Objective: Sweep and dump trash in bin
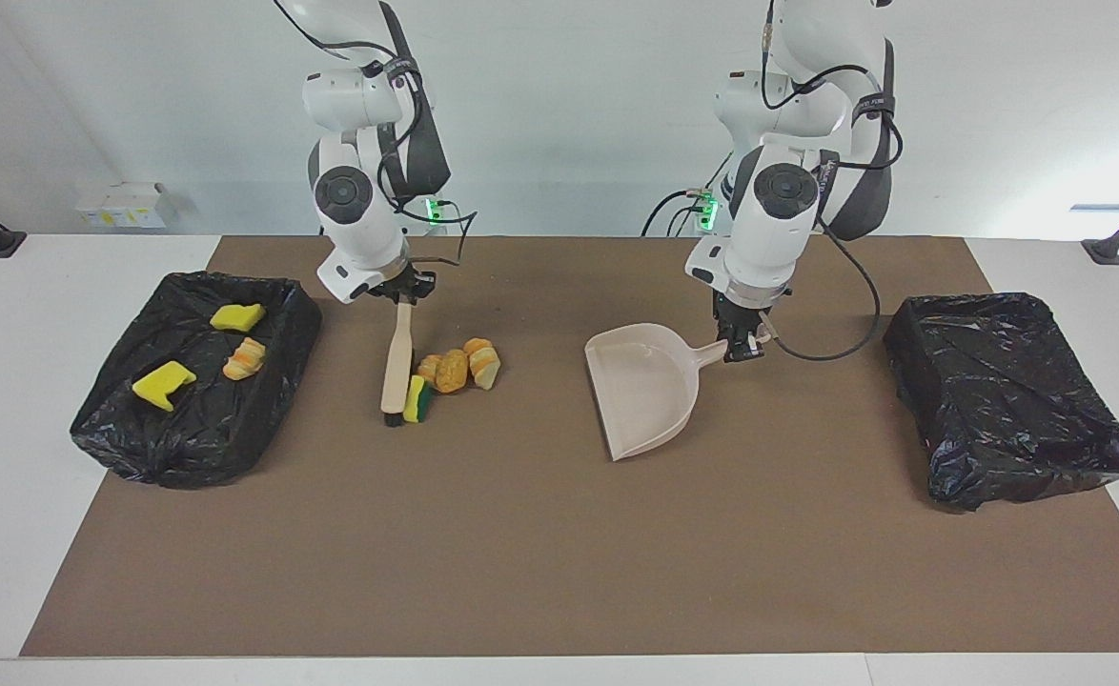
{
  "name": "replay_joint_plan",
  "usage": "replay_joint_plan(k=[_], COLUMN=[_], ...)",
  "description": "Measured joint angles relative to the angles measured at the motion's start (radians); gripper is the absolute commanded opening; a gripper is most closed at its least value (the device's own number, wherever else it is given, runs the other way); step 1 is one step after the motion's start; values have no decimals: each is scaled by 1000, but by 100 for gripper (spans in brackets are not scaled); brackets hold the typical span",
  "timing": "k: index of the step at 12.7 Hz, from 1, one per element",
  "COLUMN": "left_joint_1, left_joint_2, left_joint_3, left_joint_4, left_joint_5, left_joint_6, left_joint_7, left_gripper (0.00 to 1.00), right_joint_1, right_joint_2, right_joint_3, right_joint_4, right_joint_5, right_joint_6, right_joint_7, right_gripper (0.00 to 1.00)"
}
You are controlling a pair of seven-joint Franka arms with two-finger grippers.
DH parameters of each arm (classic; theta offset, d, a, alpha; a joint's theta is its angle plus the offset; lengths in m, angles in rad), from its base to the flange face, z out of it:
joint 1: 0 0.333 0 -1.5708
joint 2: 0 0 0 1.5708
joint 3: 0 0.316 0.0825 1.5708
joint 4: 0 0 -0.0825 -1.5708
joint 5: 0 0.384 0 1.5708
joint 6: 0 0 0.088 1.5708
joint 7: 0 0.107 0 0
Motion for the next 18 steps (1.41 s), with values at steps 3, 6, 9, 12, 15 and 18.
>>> replay_joint_plan(k=[3, 6, 9, 12, 15, 18], left_joint_1=[-24, -29, -30, -30, -30, -30], left_joint_2=[-1, -7, -9, -10, -10, -10], left_joint_3=[-1, 0, 1, 1, 1, 1], left_joint_4=[-40, -64, -68, -68, -69, -69], left_joint_5=[-15, -39, -49, -49, -49, -49], left_joint_6=[39, 58, 63, 64, 65, 65], left_joint_7=[-65, -94, -98, -99, -100, -102], left_gripper=[0, 0, 0, 0, 0, 0], right_joint_1=[55, 118, 165, 173, 169, 168], right_joint_2=[11, 34, 51, 66, 76, 77], right_joint_3=[0, 1, 1, 0, -6, -6], right_joint_4=[-1, 7, 37, 58, 71, 72], right_joint_5=[42, 83, 136, 146, 146, 161], right_joint_6=[36, 76, 80, 80, 74, 73], right_joint_7=[76, 92, 96, 101, 101, 143], right_gripper=[0, 0, 0, 0, 0, 0])
